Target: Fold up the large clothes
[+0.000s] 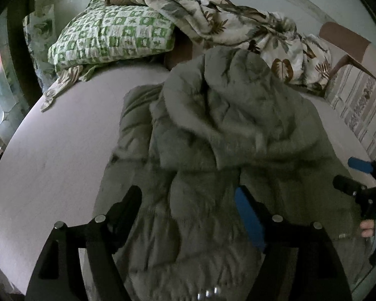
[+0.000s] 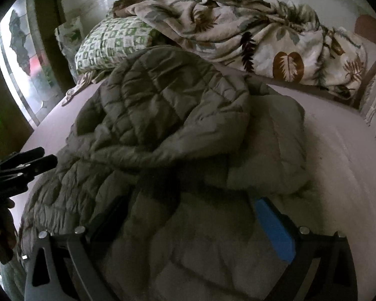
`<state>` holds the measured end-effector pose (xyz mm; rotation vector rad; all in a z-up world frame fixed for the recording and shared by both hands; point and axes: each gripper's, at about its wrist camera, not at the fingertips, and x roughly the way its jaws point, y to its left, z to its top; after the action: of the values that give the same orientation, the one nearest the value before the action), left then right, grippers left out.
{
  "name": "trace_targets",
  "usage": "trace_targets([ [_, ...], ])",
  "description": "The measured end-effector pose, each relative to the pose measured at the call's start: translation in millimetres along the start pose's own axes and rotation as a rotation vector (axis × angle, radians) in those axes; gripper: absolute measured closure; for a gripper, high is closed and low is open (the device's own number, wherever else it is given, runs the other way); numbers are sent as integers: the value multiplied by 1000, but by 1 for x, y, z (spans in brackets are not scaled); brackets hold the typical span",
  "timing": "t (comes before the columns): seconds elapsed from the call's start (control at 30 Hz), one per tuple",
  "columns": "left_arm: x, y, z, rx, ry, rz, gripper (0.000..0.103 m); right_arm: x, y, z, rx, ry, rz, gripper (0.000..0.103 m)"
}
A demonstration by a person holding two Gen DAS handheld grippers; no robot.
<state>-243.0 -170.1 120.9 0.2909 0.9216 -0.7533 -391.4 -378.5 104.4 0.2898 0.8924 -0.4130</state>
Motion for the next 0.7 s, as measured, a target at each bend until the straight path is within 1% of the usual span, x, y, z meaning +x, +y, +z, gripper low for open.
trace_targets([
  [0.2,-12,4,-30,-17,35,-6,24,-19,5,-27,-11,17,-38,0],
  [0.4,-26,11,-56,-27,51,-7,24,-29,4,-45,-5,32,-47,0],
  [0.7,-41,27,-80,-45,65,10,23,-41,-2,-65,6,39,-65,0],
])
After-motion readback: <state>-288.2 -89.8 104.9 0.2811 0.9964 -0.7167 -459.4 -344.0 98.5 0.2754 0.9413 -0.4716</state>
